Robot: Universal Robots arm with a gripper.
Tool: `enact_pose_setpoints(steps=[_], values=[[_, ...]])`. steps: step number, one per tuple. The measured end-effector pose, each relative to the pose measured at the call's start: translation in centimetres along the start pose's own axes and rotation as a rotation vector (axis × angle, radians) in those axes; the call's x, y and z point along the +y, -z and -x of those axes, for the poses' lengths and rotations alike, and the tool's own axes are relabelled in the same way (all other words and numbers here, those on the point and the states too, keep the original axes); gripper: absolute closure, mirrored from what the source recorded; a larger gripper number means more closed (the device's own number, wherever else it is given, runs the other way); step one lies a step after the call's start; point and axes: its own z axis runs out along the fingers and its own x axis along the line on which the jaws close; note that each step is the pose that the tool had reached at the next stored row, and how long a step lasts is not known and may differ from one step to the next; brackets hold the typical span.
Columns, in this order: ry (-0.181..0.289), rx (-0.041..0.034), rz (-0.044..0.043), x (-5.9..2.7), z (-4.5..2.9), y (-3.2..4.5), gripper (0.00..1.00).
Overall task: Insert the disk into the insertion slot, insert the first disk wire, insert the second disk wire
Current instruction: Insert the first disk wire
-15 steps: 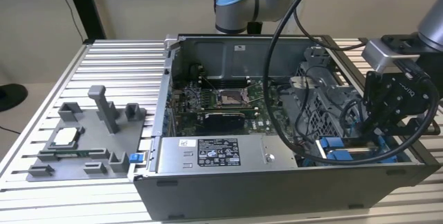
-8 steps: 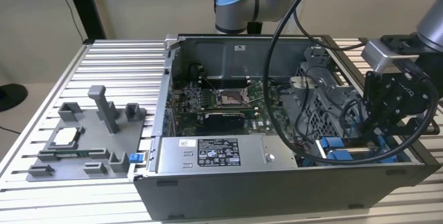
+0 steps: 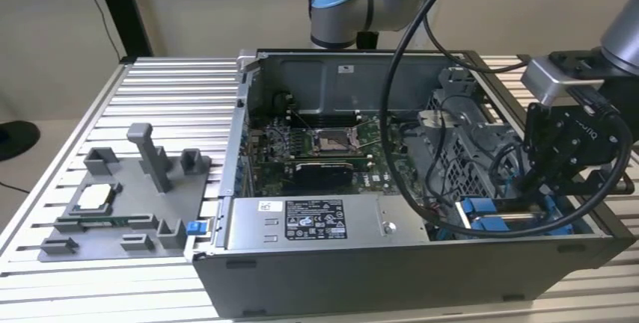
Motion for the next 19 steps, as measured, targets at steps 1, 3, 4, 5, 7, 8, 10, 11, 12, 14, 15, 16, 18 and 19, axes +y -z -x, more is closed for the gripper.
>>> enact_pose_setpoints(steps=[1, 3, 4, 5, 7, 8, 10, 11, 12, 14, 15, 16, 18, 19], values=[[0.0, -0.0002, 0.0, 0.0, 0.0, 0.0, 1.0], [0.001, -0.0003, -0.0003, -0.01, 0.0, -0.01, 1.0], [0.001, -0.0003, -0.0006, -0.01, 0.0, -0.01, 1.0], [0.001, -0.0006, -0.001, -0.02, 0.01, -0.03, 1.0], [0.002, -0.0005, -0.0012, -0.02, 0.01, -0.09, 1.0], [0.002, -0.0003, -0.0012, -0.02, 0.01, -0.12, 1.0], [0.002, -0.0001, -0.0013, -0.02, 0.0, -0.22, 1.0], [0.002, -0.0003, -0.0013, -0.02, 0.0, -0.3, 1.0], [0.002, -0.0002, -0.0013, -0.03, 0.0, -0.39, 1.0], [0.002, 0.0003, -0.0013, -0.03, 0.0, -0.58, 1.0], [0.002, 0.0007, -0.0013, -0.04, 0.0, -0.68, 1.0], [0.002, 0.001, -0.0013, -0.04, -0.01, -0.76, 1.0], [0.002, 0.0005, -0.0013, -0.05, 0.0, -0.91, 1.0], [0.002, 0.0, -0.0013, -0.05, -0.01, -0.94, 1.0]])
